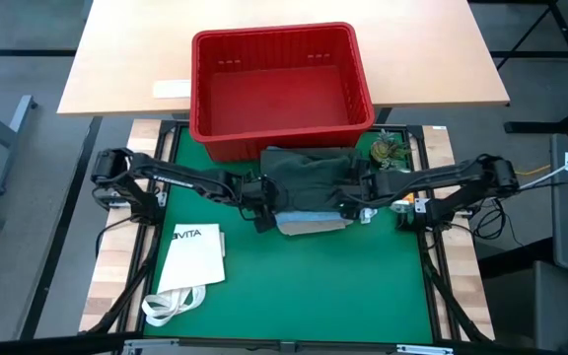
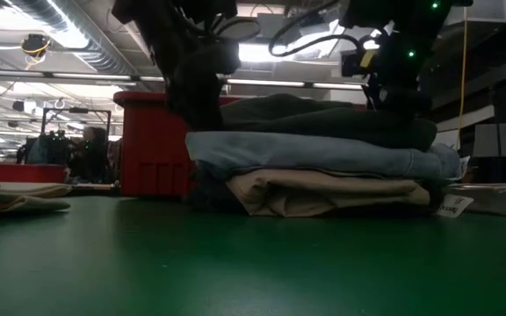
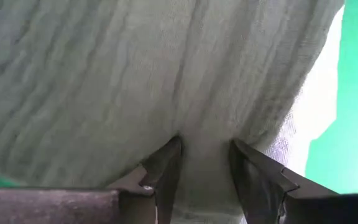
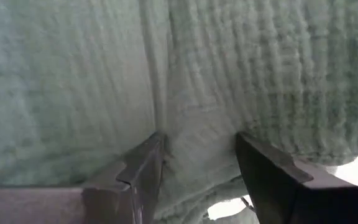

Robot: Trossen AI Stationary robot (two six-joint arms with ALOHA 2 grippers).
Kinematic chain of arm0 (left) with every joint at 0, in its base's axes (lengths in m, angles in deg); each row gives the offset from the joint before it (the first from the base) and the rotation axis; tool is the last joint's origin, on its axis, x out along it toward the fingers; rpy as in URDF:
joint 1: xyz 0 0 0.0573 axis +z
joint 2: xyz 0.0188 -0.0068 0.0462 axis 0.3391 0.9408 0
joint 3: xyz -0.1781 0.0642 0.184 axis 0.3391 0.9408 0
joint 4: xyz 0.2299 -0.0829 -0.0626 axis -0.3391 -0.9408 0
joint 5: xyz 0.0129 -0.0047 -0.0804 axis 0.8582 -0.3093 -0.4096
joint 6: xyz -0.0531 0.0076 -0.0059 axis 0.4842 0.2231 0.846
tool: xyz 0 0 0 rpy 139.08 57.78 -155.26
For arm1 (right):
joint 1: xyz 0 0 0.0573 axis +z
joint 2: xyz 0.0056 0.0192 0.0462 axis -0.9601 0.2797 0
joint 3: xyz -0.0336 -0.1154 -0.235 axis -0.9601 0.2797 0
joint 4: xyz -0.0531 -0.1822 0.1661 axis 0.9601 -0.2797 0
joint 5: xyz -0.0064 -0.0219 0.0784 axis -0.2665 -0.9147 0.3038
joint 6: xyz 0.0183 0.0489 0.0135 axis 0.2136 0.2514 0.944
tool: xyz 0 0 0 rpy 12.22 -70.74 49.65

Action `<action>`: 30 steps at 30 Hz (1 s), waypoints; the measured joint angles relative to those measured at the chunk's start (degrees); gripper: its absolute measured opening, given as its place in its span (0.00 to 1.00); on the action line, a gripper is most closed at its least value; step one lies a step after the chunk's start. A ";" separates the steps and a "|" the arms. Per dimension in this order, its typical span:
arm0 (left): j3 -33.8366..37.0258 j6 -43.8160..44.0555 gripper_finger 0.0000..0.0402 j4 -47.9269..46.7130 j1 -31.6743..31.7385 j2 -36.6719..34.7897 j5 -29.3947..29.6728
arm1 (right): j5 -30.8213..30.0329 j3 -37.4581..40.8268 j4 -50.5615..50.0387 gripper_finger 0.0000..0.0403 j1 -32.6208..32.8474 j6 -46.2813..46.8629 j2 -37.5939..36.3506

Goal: Fold laundry
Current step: Stack the green polo shirt on the blue pants

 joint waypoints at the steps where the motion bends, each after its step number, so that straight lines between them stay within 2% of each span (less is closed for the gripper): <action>1: 0.02 0.04 0.35 -0.19 0.02 -0.49 -0.21 | 0.16 0.01 -0.25 0.51 0.00 -0.02 -0.37; 6: 0.24 0.18 0.35 -1.71 -0.69 -4.76 -0.60 | 0.41 -0.84 -2.23 0.51 -0.02 -0.25 -2.29; 12: 0.24 0.22 0.35 -1.32 -0.89 -10.89 -0.45 | 0.30 -5.85 -6.22 0.51 -0.04 -0.55 -4.11; 15: 0.24 0.14 0.35 -0.83 -0.56 -13.23 1.54 | -1.11 -8.81 -8.23 0.51 -0.04 -0.68 -4.49; 18: 0.24 0.09 0.35 0.87 0.26 -14.59 5.24 | -5.24 -10.94 -8.71 0.51 -0.04 -1.03 -4.62; 23: 0.24 -2.08 0.35 5.16 3.37 -14.55 8.92 | -12.01 -11.98 -5.09 0.51 -0.87 -4.32 -4.60; 30: 0.22 -2.90 0.35 9.55 8.93 -11.55 9.11 | -11.64 -8.89 2.04 0.51 -5.47 -8.53 -4.57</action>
